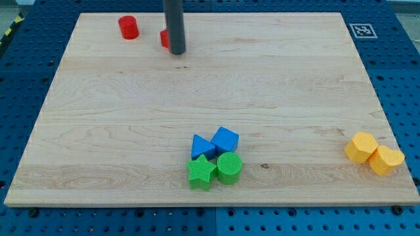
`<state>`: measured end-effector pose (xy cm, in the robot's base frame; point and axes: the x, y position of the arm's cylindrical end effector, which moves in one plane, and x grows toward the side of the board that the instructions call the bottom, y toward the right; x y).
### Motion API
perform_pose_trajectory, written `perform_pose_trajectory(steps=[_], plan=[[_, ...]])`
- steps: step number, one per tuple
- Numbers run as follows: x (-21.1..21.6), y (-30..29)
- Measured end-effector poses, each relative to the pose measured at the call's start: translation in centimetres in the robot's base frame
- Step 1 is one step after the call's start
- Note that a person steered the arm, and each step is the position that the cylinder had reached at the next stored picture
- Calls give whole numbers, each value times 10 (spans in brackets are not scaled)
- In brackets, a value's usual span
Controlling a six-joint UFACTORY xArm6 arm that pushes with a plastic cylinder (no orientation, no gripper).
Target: Place the red star right to the red circle
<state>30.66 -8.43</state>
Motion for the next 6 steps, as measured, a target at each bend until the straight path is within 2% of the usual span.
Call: perform_pose_trajectory(steps=[1,2,3,5,6], plan=[[-12,-5],[-11,20],[-34,37],[-34,-2],[-22,1]])
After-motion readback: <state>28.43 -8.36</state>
